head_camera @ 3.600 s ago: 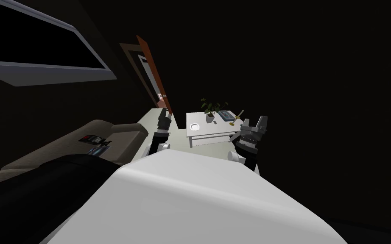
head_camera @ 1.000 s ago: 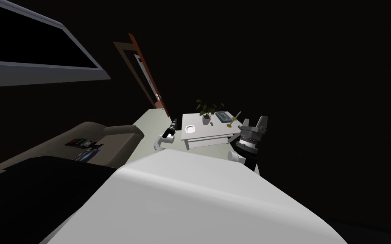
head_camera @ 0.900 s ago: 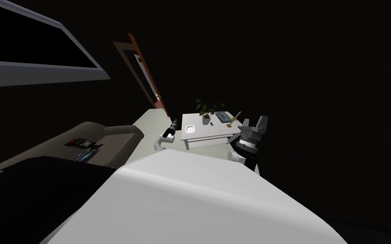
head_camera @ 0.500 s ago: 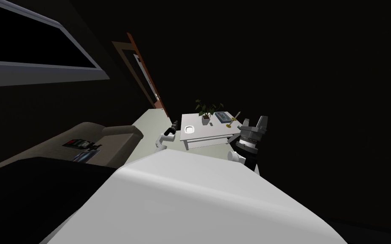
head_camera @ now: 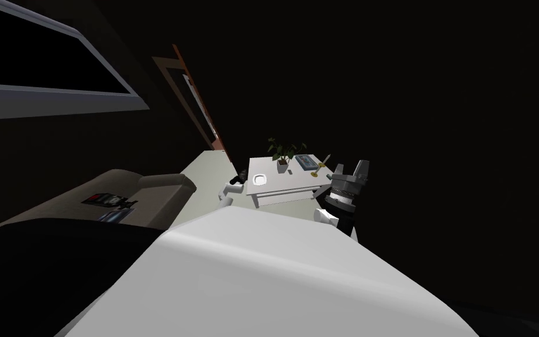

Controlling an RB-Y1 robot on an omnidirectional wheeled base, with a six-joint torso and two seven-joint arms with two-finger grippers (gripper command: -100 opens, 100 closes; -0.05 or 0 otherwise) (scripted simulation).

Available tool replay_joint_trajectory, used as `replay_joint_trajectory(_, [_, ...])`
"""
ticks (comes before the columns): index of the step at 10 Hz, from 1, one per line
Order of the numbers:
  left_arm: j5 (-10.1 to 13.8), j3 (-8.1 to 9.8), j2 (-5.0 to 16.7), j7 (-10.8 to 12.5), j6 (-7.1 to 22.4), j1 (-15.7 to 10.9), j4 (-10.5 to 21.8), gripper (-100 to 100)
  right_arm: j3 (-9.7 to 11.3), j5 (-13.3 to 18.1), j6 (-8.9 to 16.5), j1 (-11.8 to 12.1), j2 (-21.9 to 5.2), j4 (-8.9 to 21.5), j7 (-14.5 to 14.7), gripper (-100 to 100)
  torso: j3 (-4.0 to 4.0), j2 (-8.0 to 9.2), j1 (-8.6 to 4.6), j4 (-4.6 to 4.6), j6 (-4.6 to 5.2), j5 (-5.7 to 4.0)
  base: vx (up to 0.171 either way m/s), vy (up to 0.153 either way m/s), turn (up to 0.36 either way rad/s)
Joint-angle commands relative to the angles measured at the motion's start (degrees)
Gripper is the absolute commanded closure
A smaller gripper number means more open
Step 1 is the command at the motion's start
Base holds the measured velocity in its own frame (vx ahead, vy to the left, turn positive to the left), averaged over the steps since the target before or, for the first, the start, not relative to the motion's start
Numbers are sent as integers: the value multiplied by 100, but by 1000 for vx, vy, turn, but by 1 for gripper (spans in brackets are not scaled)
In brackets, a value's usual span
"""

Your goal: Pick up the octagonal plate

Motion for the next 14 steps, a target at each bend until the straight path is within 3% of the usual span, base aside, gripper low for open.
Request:
replay_joint_trajectory(1, [33,36,-12,-10,286,-204,286,-100,0,0,0,0,0,0,0,0,0,0,0,0,0,0,14,-31,-5])
replay_joint_trajectory(4, [61,62,-26,-20,546,-354,569,-100,0,0,0,0,0,0,0,0,0,0,2,1,0,0,19,-20,-3])
replay_joint_trajectory(6, [113,112,-50,-39,925,-644,958,-100,0,0,0,0,0,0,0,0,0,-1,3,0,0,1,28,-28,-6])
replay_joint_trajectory(14, [223,217,-109,-78,1902,-1263,2058,-100,0,0,0,0,0,0,0,0,-1,-2,2,0,-1,0,28,-24,-4])
